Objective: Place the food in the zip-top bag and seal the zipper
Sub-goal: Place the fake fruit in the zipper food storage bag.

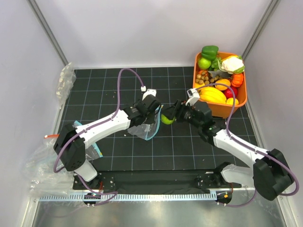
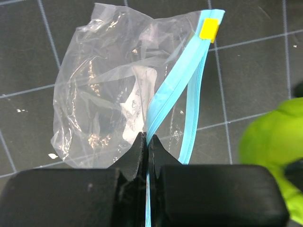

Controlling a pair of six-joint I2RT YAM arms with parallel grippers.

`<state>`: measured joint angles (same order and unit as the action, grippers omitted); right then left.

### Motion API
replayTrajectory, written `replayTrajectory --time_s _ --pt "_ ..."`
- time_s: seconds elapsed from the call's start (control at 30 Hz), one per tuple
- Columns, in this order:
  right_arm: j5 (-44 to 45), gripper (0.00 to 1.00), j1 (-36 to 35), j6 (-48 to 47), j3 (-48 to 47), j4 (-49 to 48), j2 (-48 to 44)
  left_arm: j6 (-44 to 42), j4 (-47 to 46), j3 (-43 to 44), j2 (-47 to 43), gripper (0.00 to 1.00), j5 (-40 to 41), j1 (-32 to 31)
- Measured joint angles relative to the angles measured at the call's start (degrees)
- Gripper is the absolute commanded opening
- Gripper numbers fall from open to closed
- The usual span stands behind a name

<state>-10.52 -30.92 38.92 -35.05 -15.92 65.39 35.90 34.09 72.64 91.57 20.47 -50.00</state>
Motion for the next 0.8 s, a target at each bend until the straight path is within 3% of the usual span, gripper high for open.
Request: replayTrajectory --time_s 0.33,0.6,0.7,0.73,0.8 --pt "-1.5 0.45 -7.2 0.0 1.0 -9.5 5.9 1.4 -2.8 -3.3 -4.6 0.0 -5.9 0.3" --pt "1.4 0.44 -7.6 0.3 0.9 -10.1 10.4 1.8 -5.6 -7.4 -10.8 0.0 -8.3 1.0" --pt "3.9 0.52 -8.4 0.2 0.9 -9.3 10.4 2.7 -7.2 -8.5 -12.4 0.0 -9.2 0.9" --pt "4.6 0.61 -8.8 0.0 0.9 -8.9 10.4 2.8 -7.7 -8.6 -12.7 0.0 -9.5 0.9" --pt "6.0 0.7 -9.6 -0.1 0.9 -8.6 10.6 2.9 -8.2 -8.6 -13.0 0.0 -9.8 0.8"
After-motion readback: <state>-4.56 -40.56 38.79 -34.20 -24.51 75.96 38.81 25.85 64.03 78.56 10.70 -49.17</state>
